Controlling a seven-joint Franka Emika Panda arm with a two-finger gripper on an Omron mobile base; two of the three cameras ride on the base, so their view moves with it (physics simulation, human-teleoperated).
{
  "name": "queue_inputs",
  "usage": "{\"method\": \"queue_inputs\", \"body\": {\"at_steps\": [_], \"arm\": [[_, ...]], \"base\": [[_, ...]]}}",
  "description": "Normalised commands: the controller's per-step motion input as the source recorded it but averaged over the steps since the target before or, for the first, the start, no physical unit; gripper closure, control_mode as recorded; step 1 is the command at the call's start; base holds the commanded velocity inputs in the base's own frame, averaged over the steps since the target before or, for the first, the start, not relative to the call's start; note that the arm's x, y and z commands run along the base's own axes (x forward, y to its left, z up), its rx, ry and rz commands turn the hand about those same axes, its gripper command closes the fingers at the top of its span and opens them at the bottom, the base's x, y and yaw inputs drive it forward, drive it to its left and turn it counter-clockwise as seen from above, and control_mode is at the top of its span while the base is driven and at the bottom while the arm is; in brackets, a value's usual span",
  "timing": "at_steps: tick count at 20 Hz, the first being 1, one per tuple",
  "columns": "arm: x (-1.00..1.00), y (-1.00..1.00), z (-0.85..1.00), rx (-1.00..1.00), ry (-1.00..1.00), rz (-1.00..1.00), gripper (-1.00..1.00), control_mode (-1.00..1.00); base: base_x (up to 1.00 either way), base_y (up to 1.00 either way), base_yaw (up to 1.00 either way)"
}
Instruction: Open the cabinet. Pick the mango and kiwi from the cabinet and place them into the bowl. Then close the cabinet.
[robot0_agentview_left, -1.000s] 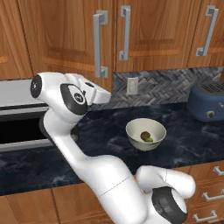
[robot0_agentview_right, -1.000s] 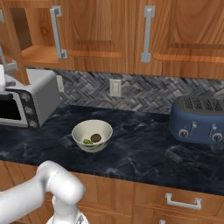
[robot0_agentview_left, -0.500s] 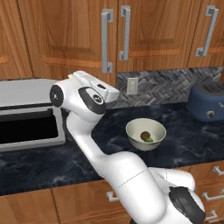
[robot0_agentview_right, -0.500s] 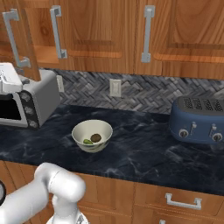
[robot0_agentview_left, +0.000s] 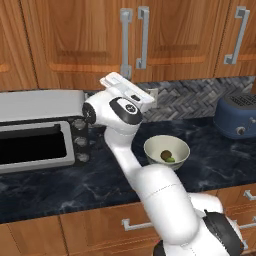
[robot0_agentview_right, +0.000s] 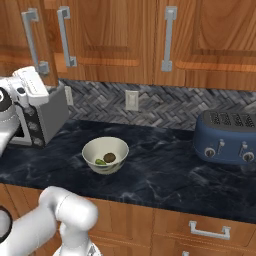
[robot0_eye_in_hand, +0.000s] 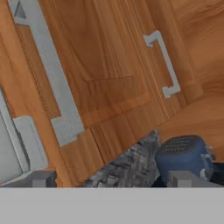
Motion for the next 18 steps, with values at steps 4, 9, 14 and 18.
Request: {"method": "queue_inputs", "body": {"at_steps": [4,9,14,18], "arm": [[0.94,-0.7,0.16,0.0,0.0,-0.29,-1.0,-1.0],[1.0,-0.57,0.0,0.0,0.07,-0.19,-1.0,-1.0],[1.0,-0.63,-0.12,0.02,0.11,-0.02,-1.0,-1.0],[1.0,-0.41,-0.1,0.03,0.14,0.0,-1.0,-1.0]], "base": [[0.0,0.0,0.0],[0.0,0.0,0.0],[0.0,0.0,0.0],[0.0,0.0,0.0]]}}
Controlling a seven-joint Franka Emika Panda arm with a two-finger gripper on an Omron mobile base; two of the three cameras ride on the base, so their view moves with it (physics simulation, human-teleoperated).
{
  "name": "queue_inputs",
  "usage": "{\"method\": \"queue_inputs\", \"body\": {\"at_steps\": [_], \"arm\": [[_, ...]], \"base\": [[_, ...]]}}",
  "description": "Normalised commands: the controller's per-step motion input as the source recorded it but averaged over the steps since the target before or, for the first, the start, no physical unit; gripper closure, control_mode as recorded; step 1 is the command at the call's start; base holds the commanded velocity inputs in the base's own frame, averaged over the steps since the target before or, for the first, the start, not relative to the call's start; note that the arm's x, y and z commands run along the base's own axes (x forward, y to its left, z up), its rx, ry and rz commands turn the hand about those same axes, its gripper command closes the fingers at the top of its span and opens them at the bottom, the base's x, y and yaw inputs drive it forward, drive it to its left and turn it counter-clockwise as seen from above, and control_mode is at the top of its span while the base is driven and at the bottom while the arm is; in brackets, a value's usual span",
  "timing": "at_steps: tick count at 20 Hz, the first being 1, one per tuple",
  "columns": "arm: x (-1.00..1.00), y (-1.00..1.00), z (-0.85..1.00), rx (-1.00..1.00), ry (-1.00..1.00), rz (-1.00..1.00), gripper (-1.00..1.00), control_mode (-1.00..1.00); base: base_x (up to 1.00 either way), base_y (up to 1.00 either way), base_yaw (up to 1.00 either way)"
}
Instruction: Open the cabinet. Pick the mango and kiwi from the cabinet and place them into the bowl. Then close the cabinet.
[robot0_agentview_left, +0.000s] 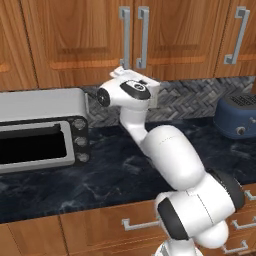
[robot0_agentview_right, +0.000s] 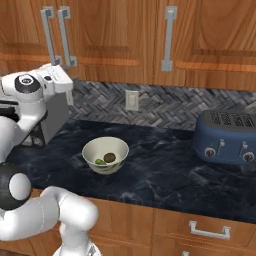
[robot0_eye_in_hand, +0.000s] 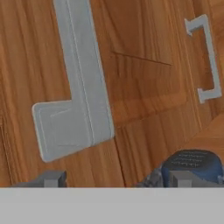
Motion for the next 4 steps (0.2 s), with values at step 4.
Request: {"method": "queue_inputs", "body": {"at_steps": [4], "arm": [[1.0,-0.28,-0.37,0.0,0.09,0.0,-1.0,-1.0]], "base": [[0.0,0.0,0.0]]}}
